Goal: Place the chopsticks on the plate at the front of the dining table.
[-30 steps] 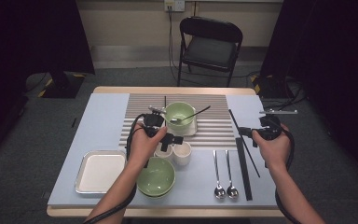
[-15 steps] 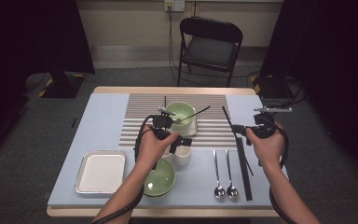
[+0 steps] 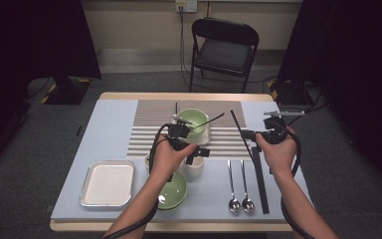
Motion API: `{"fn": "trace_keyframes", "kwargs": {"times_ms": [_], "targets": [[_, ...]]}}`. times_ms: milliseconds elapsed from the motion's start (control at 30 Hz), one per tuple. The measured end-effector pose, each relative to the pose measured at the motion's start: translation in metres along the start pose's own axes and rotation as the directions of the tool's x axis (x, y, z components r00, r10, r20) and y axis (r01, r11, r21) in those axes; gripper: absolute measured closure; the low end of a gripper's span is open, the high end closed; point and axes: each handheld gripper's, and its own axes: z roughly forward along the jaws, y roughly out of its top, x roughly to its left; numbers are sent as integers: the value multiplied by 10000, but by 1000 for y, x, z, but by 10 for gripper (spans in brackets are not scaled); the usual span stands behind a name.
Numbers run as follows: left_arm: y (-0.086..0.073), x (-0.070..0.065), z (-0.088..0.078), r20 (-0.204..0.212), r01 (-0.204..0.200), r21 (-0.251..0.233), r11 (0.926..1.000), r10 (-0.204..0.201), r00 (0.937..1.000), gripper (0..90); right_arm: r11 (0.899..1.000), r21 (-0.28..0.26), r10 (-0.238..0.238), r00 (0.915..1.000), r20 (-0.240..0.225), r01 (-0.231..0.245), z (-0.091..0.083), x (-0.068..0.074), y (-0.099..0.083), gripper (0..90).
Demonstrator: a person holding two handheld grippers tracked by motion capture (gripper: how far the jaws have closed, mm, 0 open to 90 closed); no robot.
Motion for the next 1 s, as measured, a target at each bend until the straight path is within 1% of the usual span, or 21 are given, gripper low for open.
{"fn": "trace_keyframes", "kwargs": {"times_ms": [67,133,167,233,300,367,533,667,700,833,967,1000], "targets": [[1,-3,1,-13,-43,-43,10000,43,10000,190,10000,10,8,10000,-44,-8,1,3,1,868],[2,-4,2,66,-22,-20,10000,22,10000,191,9999,-72,-72,10000,-54,71,2,5,3,867],[2,-5,3,15,-57,0,10000,57,10000,192,10000,-16,-22,10000,-89,22,2,7,3,868],[3,-6,4,58,-65,10,10000,65,10000,193,9999,-57,-121,9999,-69,121,3,10,5,867],[3,-7,4,79,-39,-17,10000,39,10000,193,9999,-72,-78,9999,-106,77,3,12,6,867],[3,-8,5,16,-33,-32,10000,33,10000,193,9999,-75,-108,9999,-132,107,4,13,6,868],[4,-10,7,53,-56,5,10000,56,10000,196,9999,-97,-132,9998,-163,131,5,17,8,868],[5,-12,8,124,-58,-37,10000,58,9999,196,9997,-132,-188,9997,-175,186,6,19,9,867],[5,-13,9,61,-29,-51,10000,30,10000,199,9996,-171,-208,9996,-172,205,6,20,9,867],[5,-15,11,119,27,-107,9999,-25,9999,201,9997,-155,-172,9996,-226,168,7,21,9,867],[6,-18,12,32,-47,-178,9998,47,10000,201,9996,-217,-174,9996,-209,170,7,23,9,867],[7,-18,13,57,-12,-202,9998,13,10000,202,9996,-194,-190,9995,-265,185,8,23,10,867]]}}
